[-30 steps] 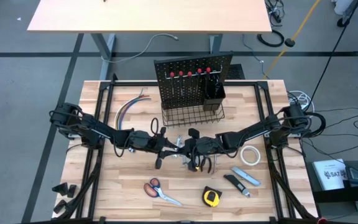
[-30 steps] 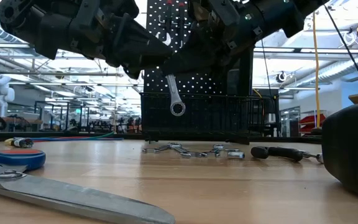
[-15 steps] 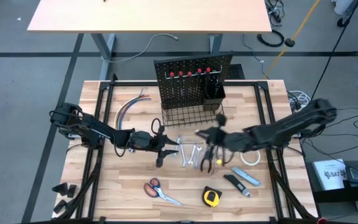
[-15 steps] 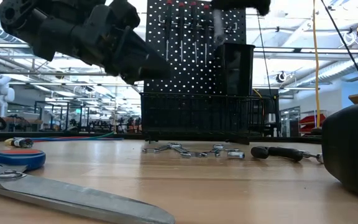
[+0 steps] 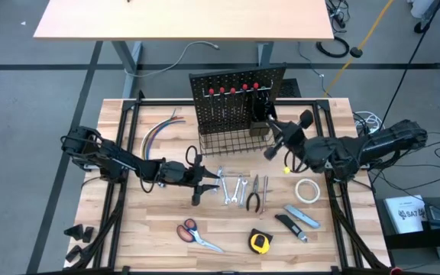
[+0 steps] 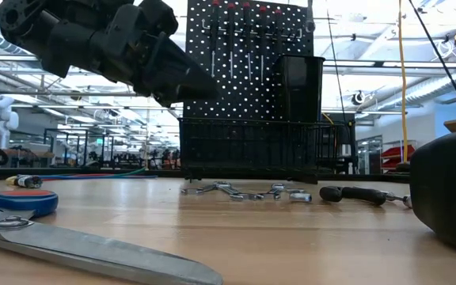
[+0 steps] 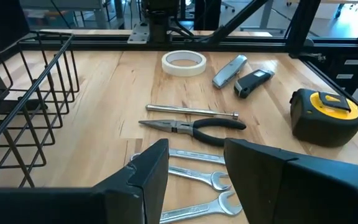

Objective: Hang tools onto peg board
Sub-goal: Put the wrench into the black bin on the pegboard

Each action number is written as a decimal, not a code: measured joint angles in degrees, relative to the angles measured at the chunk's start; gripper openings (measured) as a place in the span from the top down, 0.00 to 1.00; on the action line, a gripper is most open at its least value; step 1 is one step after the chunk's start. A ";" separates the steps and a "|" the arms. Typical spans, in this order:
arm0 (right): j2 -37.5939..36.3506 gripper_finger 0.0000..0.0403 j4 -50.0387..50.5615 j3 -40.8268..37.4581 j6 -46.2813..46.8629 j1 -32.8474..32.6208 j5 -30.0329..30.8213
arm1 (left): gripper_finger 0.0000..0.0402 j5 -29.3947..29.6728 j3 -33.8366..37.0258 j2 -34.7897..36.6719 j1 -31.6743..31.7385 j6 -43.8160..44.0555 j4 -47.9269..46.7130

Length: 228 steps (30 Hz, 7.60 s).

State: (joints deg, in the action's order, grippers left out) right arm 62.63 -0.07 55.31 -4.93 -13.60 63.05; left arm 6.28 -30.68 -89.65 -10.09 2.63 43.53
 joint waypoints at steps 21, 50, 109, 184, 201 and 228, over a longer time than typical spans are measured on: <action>-1.11 0.99 -3.11 -9.12 7.38 16.36 -9.52 | 0.60 0.04 -0.02 0.00 0.00 0.05 -0.11; -2.06 0.57 -1.85 -9.51 4.80 17.26 -10.57 | 0.60 0.04 -0.04 0.00 0.00 0.05 -0.38; 32.09 0.51 3.05 -9.46 19.64 2.44 -48.65 | 0.60 -12.82 -4.98 -10.10 1.52 -5.80 -4.02; 25.10 1.00 4.16 -10.65 26.41 -0.65 -46.45 | 1.00 -10.29 -31.30 -31.85 -2.01 -8.87 -18.17; 25.64 0.82 1.98 -13.55 55.03 -0.53 -46.66 | 1.00 -11.06 -31.87 -32.26 -0.42 -4.87 -24.35; 37.75 0.50 -7.91 -13.46 66.52 -0.50 -45.56 | 1.00 -13.50 -31.89 -33.44 0.55 -4.16 -25.66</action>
State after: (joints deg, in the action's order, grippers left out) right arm 100.37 -7.98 41.85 61.59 -14.11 17.49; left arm -7.21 -62.57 -123.09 -9.54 -1.53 17.87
